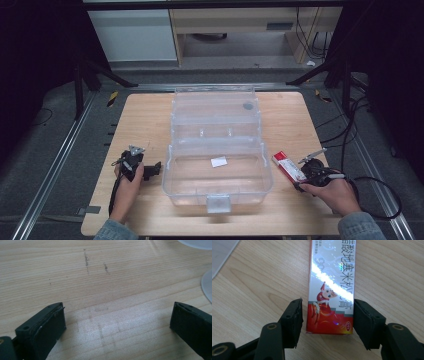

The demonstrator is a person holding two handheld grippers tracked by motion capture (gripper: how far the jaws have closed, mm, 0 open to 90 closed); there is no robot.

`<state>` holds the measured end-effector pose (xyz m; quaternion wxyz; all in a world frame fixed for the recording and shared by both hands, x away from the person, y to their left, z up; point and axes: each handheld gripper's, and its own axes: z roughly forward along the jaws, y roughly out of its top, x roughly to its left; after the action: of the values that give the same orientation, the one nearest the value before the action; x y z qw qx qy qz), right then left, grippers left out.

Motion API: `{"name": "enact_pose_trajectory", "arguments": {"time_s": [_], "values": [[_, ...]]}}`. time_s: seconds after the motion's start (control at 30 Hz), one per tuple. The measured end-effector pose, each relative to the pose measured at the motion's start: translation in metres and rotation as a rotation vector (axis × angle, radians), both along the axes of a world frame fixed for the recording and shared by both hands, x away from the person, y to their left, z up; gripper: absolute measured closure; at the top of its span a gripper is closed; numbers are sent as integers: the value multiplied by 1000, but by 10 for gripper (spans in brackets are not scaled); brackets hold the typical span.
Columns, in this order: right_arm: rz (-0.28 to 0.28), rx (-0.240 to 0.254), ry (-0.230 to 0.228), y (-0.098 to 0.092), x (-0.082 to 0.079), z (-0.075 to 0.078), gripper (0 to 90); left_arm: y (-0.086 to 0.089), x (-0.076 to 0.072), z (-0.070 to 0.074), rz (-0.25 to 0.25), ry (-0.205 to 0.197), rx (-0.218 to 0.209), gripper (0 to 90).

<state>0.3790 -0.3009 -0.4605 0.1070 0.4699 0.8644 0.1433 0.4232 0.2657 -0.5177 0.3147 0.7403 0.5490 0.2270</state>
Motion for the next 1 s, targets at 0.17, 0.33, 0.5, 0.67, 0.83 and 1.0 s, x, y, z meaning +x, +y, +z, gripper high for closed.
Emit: {"name": "enact_pose_trajectory", "arguments": {"time_s": [0.17,0.33,0.5,0.67,0.83,1.0], "values": [[15,-10,34,-2,4,1,469,0,0,0,0,0,-1,0],[23,-17,60,-2,8,-1,479,0,0,0,0,0,0,0],[23,-31,83,-1,11,-4,484,0,0,0,-2,0,0,0],[26,-44,93,2,12,-2,509,0,0,0,-2,0,0,0],[43,-12,58,-2,7,4,512,0,0,0,-2,0,0,0],[44,40,-16,-10,-2,20,512,0,0,0,-1,-2,-3,0]]}}
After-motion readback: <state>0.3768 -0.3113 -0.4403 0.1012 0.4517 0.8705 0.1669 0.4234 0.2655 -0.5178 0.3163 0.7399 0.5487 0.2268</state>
